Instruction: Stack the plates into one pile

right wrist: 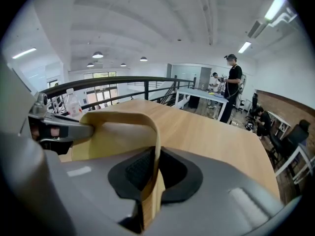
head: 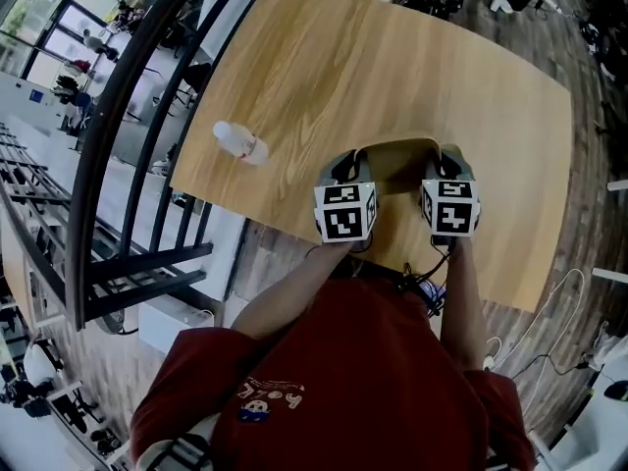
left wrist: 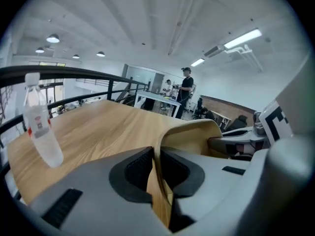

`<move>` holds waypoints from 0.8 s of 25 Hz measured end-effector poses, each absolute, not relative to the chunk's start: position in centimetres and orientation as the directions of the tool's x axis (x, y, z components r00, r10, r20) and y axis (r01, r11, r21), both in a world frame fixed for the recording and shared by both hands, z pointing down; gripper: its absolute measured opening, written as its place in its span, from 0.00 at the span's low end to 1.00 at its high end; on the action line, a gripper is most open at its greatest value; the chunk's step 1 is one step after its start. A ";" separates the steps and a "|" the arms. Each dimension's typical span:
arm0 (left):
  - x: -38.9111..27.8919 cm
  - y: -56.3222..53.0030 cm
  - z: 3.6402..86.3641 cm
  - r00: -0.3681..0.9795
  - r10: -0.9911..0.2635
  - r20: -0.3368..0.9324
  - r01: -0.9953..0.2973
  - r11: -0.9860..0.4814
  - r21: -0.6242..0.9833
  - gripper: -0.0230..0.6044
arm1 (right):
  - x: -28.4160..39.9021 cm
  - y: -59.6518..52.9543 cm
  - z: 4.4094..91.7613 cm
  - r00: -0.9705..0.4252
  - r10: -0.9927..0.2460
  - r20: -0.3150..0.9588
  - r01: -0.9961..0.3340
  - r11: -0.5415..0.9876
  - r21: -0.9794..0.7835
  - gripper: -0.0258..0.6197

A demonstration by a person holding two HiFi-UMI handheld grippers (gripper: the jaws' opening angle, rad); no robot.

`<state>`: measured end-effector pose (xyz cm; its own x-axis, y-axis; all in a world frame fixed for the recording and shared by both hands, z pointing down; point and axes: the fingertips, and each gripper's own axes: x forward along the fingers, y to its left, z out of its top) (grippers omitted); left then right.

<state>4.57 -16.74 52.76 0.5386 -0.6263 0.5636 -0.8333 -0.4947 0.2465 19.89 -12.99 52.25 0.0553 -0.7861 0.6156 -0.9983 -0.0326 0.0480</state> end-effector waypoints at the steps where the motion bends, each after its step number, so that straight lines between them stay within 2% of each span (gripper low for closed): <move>1: 5.4 -16.7 52.4 0.556 -0.614 0.559 -0.816 -0.531 0.229 0.10 | 20.5 -12.4 52.0 0.075 -0.789 0.610 -0.997 -0.063 0.040 0.09; 9: 12.3 -15.0 50.7 0.660 -0.502 0.559 -0.664 -0.738 0.121 0.09 | 25.5 -6.6 51.1 0.214 -0.777 0.592 -0.953 -0.300 -0.049 0.08; 20: 20.9 -12.0 51.0 0.725 -0.294 0.623 -0.403 -0.915 0.036 0.08 | 29.5 0.5 52.8 0.329 -0.709 0.624 -0.820 -0.542 -0.183 0.10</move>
